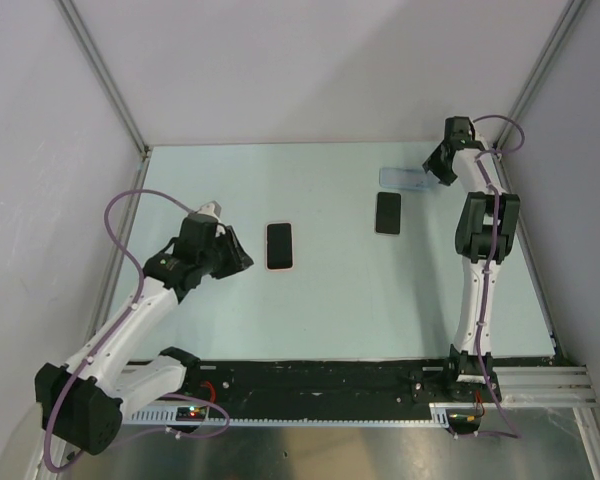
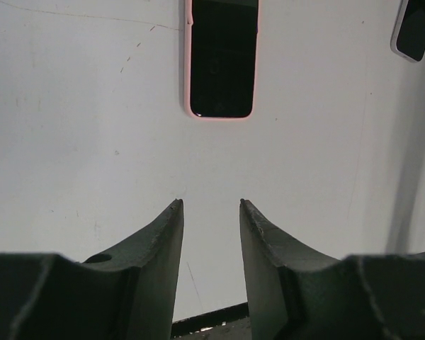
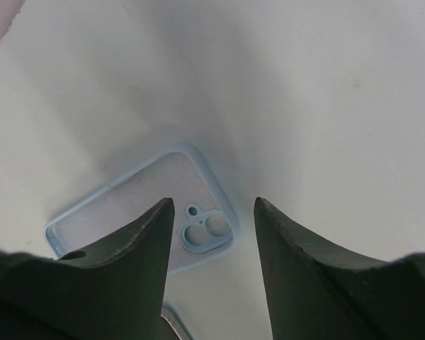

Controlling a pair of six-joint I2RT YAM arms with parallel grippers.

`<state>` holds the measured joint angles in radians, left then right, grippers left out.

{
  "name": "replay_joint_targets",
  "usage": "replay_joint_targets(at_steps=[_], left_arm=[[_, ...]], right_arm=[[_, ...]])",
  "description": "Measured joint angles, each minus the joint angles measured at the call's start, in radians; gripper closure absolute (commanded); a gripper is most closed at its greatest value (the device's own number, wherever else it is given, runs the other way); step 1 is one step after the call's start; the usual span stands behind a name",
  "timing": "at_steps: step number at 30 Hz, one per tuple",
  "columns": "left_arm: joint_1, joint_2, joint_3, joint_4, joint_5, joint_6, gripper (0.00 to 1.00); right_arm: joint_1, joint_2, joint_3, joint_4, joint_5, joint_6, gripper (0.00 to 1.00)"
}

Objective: Put the phone into the phone case

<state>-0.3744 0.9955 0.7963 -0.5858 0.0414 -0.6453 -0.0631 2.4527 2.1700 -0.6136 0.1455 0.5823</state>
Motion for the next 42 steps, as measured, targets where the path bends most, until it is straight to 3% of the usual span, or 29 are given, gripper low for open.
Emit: replay_joint_targets(at_steps=[24,30,37,42], left_arm=[[0.000,0.006,0.000,0.000,0.034,0.000,0.59],[0.000,0.005,0.000,0.000,0.043,0.000,0.59],[0.000,-0.008,0.000,0.000,0.046,-0.001,0.59],[0.000,-0.016,0.000,0.000,0.046,-0.002,0.60]], right_arm=[[-0.002,0.059,0.099,-0.200,-0.059,0.020,0.70],[-0.003,0.059,0.099,-0.212,-0.064,0.026,0.79],[-0.003,0.056,0.078,-0.201,-0.075,0.041,0.98],[-0.014,0.018,-0.002,-0.140,-0.096,0.076,1.00]])
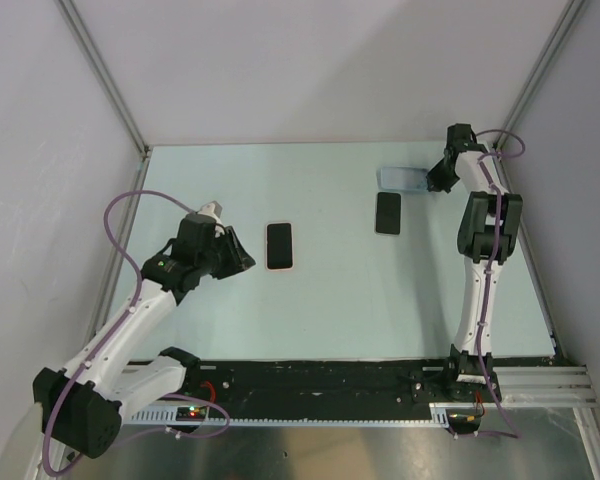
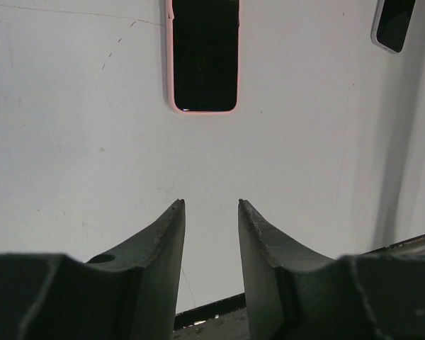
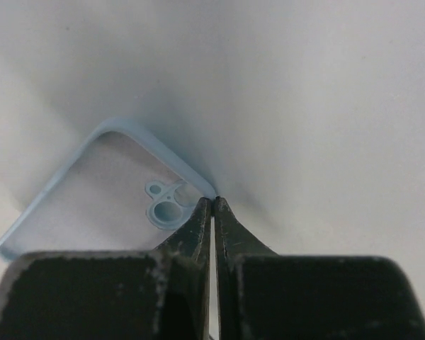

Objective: Put the phone into the phone case

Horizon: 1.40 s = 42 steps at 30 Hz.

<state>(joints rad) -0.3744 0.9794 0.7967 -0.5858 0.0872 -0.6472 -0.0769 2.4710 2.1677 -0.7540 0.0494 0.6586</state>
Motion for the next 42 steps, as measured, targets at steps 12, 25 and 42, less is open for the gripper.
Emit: replay_joint_targets(at_steps=[12,25,42], left_arm=[[0.000,-0.002,0.000,0.000,-0.001,-0.006,0.61],[0.000,-0.002,0.000,0.000,-0.005,-0.037,0.60],[-0.211,-0.072,-0.072,0.045,-0.204,-0.387,0.58]], right_arm=[[-0.027,-0.132,-0.272,0.249,-0.135,0.140,1.00],[-0.041,-0.420,-0.529,0.444,-0.239,0.198,1.00],[0.310,-1.244,-1.506,0.485,-0.119,0.385,1.00]])
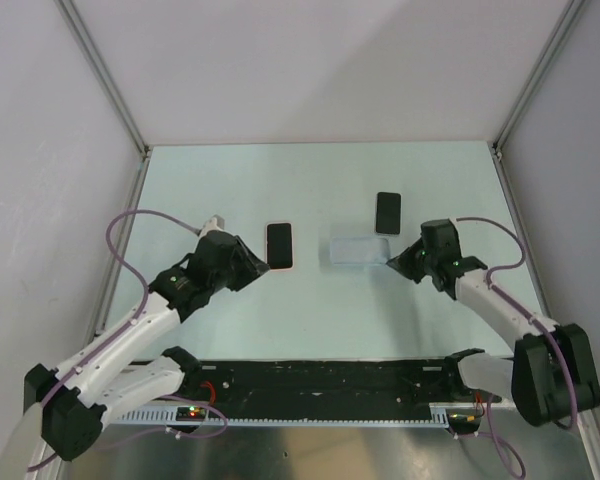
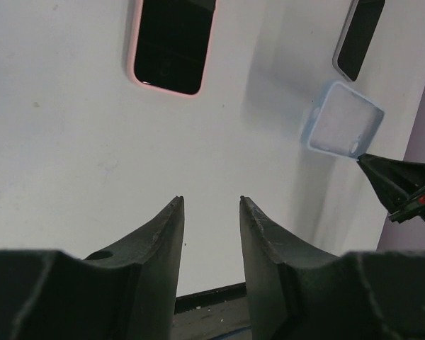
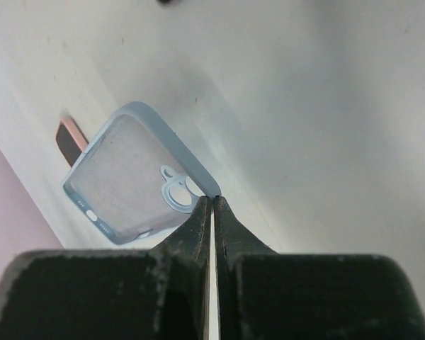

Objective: Put the phone into the phone case

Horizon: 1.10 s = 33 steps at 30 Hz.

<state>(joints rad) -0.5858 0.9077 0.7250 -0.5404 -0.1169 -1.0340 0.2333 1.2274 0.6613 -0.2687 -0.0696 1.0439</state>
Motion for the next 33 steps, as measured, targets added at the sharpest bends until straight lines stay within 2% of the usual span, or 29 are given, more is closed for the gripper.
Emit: replay_joint_targets(at_steps=[4,10,21,25,33], left_arm=[[-0.037,0.052,-0.004,0.048,0.016,0.009,0.58],[-0.049,0.174,0.009,0.094,0.081,0.106,0.58],[-0.064,0.269,0.050,0.127,0.154,0.178,0.59],[-0.074,0.318,0.090,0.137,0.182,0.202,0.59],[-0.080,0.460,0.177,0.154,0.261,0.258,0.59]], right_arm=[[0.101,-0.089,-0.058,0.005,0.016,-0.020,1.00],[0.191,-0.097,-0.075,0.014,-0.008,-0.170,1.00],[0.192,-0.036,-0.072,0.014,0.000,-0.335,1.00],[0.193,0.075,0.003,-0.006,-0.051,-0.447,1.00],[0.144,0.286,0.299,-0.087,-0.117,-0.715,1.00]])
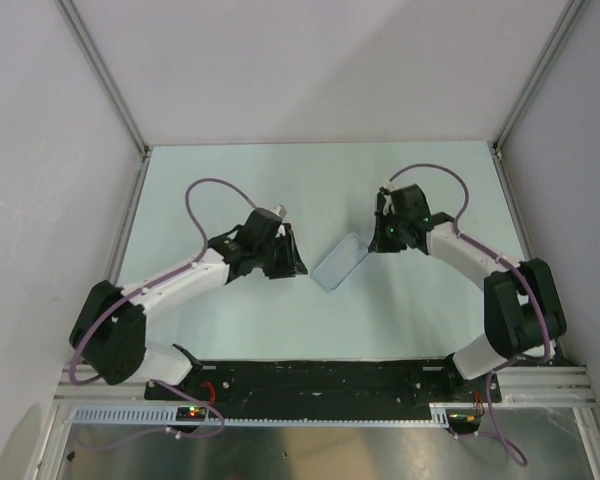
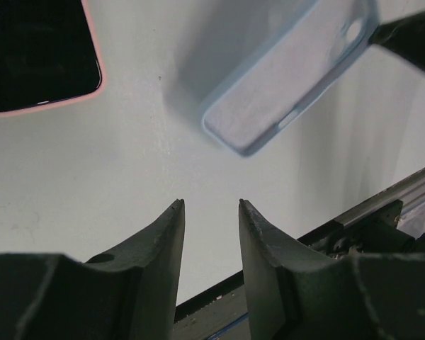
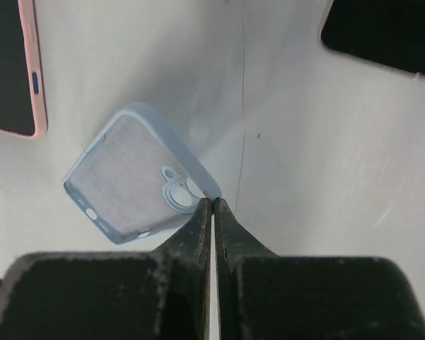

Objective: Put the phone into the phone case

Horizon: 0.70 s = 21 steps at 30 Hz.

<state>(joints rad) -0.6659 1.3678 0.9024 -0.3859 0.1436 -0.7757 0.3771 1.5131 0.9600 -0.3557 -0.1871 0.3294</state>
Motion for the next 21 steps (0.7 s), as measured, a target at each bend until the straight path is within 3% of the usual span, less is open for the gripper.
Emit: replay_joint_targets(at_steps=[6,17,21], left_arm=[[-0.003,0.119,0.026,0.003,0.006,0.022,0.60],[-0.011,0.297,0.116,-0.001,-0.054,0.025,0.62],[-0.018,0.343,0.146,0.000,-0.071,0.025,0.64]], right_arm=[[0.012,0.153,0.183,-0.091,0.012,-0.154,1.00],[0.116,0.278,0.259,-0.203,0.048,-0.309,1.00],[0.146,0.314,0.296,-0.211,0.064,-0.331,0.88]])
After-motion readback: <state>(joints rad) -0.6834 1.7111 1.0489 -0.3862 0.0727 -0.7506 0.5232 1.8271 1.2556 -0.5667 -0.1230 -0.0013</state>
